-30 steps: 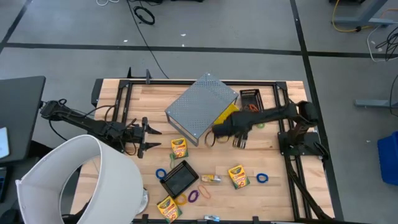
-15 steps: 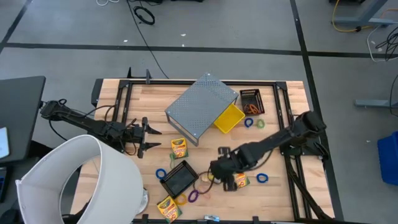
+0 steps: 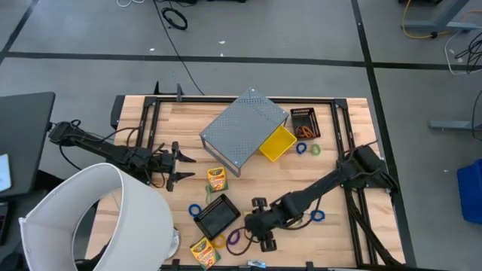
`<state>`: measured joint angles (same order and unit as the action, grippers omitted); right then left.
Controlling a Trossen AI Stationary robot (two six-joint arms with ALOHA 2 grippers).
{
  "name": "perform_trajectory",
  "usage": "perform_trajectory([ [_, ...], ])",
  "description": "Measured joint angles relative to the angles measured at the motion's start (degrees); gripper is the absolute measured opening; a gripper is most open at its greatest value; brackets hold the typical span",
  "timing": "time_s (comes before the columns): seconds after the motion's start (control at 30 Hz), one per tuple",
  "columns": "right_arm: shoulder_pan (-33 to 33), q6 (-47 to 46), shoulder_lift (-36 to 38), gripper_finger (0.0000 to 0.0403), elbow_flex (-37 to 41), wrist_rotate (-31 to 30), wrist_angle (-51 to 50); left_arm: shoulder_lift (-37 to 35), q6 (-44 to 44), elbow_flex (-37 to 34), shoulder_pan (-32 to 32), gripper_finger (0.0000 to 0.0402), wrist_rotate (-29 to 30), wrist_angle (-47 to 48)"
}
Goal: Pick & Place Office Desk Supplies
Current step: Put the green rubber band into the top black bin
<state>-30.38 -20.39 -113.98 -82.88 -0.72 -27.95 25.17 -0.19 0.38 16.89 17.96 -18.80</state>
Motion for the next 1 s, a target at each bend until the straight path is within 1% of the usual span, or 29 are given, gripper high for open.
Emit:
perform_trajectory([
  [0.1, -0.8, 1.11, -3.44, 0.0187, -3.1, 0.71, -0.58, 0.0, -0.32, -0.01, 0.02, 0.0227, 0.0, -0.13],
  [0.23, -1.42, 2.05, -6.33, 0.0187, -6.63, 0.82, -5.63, 0.0, -0.41, 0.0, 0.01, 0.0227, -0.18, -0.85],
  [0.3, -1.36, 2.19, -6.46, 0.0187, -7.23, 0.64, -8.06, 0.02, -0.78, -0.01, 0.01, 0.0227, -2.54, -1.84],
  [0.4, -1.26, 1.85, -6.39, 0.0187, -8.45, -0.61, -11.88, 0.32, -0.83, 0.11, 0.52, 0.0227, -8.47, -4.02],
  [0.47, -1.32, 1.94, -6.39, 0.0187, -9.85, -1.57, -15.77, 1.82, -0.74, 1.04, 1.71, 0.0227, -9.3, -2.91],
  [0.53, -1.34, 2.39, -6.34, 0.0187, -11.06, -3.61, -19.3, 3.71, 0.23, 2.08, 3.12, 0.0227, -8.53, -1.41],
  [0.63, -1.37, 3.91, -6.31, 0.0187, -12.82, -8.33, -25.03, 8.28, 1.28, 3.69, 4.88, 0.0227, -5.8, 0.39],
  [0.83, -1.14, 6.81, -6.28, 0.0187, -16.59, -19.96, -34.85, 21.99, 2.65, 7.64, 6.81, 0.0227, -3.0, 1.04],
  [0.9, -0.78, 7.52, -6.26, 0.0187, -17.72, -22.0, -37.32, 27.27, 2.02, 9.74, 6.77, 0.0227, -3.02, 1.23],
  [1.0, 0.03, 7.57, -6.26, 0.0187, -19.07, -22.99, -40.13, 34.78, 0.03, 13.24, 6.72, 0.0227, -2.95, 1.95],
])
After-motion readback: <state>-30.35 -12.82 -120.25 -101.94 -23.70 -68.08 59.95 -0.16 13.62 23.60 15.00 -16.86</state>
